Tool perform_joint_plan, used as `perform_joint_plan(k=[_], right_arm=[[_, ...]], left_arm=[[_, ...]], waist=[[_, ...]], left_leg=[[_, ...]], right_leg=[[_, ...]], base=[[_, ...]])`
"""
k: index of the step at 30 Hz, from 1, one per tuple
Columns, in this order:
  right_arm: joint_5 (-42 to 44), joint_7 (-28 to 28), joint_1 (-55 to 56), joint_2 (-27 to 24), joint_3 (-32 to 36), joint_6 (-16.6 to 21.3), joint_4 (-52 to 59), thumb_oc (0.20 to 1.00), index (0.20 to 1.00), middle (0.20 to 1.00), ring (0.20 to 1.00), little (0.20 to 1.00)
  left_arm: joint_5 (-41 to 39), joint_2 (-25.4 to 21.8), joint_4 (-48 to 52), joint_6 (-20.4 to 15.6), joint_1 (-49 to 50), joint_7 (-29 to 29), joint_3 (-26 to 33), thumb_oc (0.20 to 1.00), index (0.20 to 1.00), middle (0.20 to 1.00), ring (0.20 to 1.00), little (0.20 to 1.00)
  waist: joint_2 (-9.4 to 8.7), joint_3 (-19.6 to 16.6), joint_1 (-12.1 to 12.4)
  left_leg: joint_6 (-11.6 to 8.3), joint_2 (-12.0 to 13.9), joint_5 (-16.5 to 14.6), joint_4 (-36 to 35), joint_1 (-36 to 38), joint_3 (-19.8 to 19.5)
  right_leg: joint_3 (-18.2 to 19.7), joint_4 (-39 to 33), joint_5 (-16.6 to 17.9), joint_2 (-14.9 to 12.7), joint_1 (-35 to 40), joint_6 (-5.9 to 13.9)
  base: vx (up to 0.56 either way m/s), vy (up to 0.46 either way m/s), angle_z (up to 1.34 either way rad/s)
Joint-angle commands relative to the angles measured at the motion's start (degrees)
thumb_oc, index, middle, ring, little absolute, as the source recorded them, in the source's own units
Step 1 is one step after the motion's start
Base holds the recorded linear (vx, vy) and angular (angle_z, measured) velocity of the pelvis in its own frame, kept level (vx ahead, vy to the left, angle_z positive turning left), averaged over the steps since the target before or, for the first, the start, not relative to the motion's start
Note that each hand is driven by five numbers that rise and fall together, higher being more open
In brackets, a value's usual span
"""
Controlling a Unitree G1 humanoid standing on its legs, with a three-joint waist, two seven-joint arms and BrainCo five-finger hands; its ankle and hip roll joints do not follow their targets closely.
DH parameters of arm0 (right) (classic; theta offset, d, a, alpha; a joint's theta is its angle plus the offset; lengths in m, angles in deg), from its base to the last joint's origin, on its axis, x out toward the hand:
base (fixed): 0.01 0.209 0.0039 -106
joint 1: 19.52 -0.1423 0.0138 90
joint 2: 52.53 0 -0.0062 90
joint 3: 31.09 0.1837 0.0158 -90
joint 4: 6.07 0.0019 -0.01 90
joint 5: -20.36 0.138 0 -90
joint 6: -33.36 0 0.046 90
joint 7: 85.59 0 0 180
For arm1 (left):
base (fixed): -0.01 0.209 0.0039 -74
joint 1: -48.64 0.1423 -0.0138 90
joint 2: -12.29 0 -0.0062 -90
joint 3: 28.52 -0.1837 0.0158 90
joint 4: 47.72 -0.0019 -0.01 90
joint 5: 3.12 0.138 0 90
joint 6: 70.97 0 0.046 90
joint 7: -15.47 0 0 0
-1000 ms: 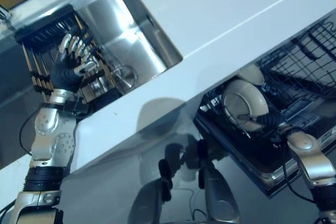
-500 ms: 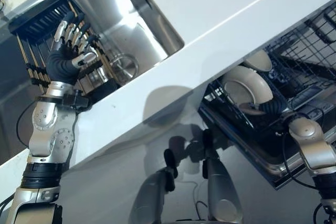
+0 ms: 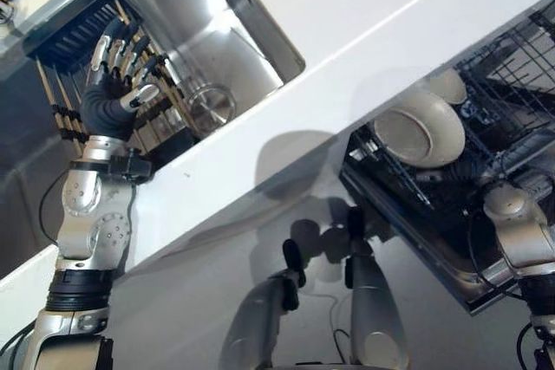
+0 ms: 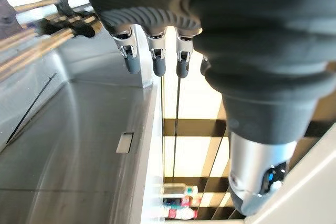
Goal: Pick up plates and place into dishwasher.
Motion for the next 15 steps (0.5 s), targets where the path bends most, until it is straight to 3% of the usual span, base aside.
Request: perform_joint_plan(k=[1,6,15], right_arm=[[-1.0,0.7,1.37,-0.34,-0.12,0.41,0.67,1.0,1.0,1.0,1.0,1.0],[-0.79,1.52,3.81,0.41,0.96,2.16,0.19,1.0,1.0,1.0,1.0,1.0],[0.91,2.6,10.19,2.05,4.15,6.03,-0.36,1.0,1.0,1.0,1.0,1.0]], left_arm=[[-2.66,3.8,-0.64,-1.85,1.99,0.51,-1.32,1.0,1.0,1.0,1.0,1.0],[-3.46,3.95,-1.22,-2.62,3.53,-0.26,-0.86,1.0,1.0,1.0,1.0,1.0],[-4.71,4.46,-1.35,-2.78,7.09,-2.07,0.52,1.0,1.0,1.0,1.0,1.0]], waist=[[-1.22,1.72,-0.68],[-1.43,0.83,-0.94],[-2.89,-4.16,-1.04]], left_leg=[[0.0,-1.37,1.47,-1.11,-0.42,-0.98],[0.08,-1.34,1.26,-1.95,1.9,-1.18],[-0.18,-1.08,0.68,-4.15,7.75,-1.62]], right_leg=[[-0.58,8.01,-11.55,0.97,2.84,1.97],[-0.67,7.21,-11.82,1.12,5.19,1.74],[-1.54,3.77,-11.85,0.95,11.99,1.74]], base=[[0.0,0.0,0.0],[0.0,0.0,0.0],[0.03,-0.006,-0.01]])
